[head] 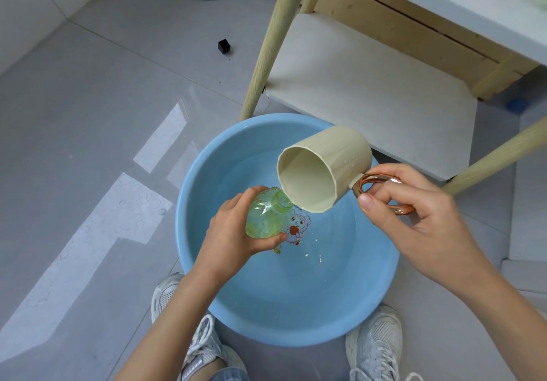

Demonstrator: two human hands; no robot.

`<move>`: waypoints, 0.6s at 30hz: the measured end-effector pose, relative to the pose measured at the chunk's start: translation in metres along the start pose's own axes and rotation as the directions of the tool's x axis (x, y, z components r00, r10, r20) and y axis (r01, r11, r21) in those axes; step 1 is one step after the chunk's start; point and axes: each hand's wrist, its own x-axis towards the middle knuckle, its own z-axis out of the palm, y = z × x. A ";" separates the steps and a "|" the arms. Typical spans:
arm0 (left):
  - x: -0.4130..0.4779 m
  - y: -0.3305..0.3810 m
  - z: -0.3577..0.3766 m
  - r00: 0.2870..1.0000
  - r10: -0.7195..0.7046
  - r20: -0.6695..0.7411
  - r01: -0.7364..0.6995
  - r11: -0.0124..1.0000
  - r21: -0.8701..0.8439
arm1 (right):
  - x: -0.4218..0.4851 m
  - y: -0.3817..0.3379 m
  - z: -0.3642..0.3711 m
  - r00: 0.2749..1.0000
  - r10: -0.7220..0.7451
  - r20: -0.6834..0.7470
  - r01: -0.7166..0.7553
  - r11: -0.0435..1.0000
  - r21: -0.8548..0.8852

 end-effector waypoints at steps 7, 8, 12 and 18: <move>0.001 0.000 0.001 1.000 0.000 -0.001 0.000 1.000 0.004 | 0.000 -0.001 0.000 1.000 -0.011 0.001 0.011 1.000 -0.007; 0.000 0.000 0.001 1.000 -0.001 -0.001 0.001 1.000 0.003 | 0.000 -0.001 0.000 1.000 -0.011 0.001 0.011 1.000 -0.010; 0.001 0.000 0.001 1.000 0.001 0.002 -0.001 1.000 0.002 | 0.000 0.000 -0.001 1.000 -0.015 -0.002 0.015 1.000 -0.020; 0.002 0.001 0.001 1.000 0.003 0.000 -0.003 1.000 -0.003 | 0.001 -0.001 -0.001 0.999 -0.037 -0.009 0.036 0.999 -0.039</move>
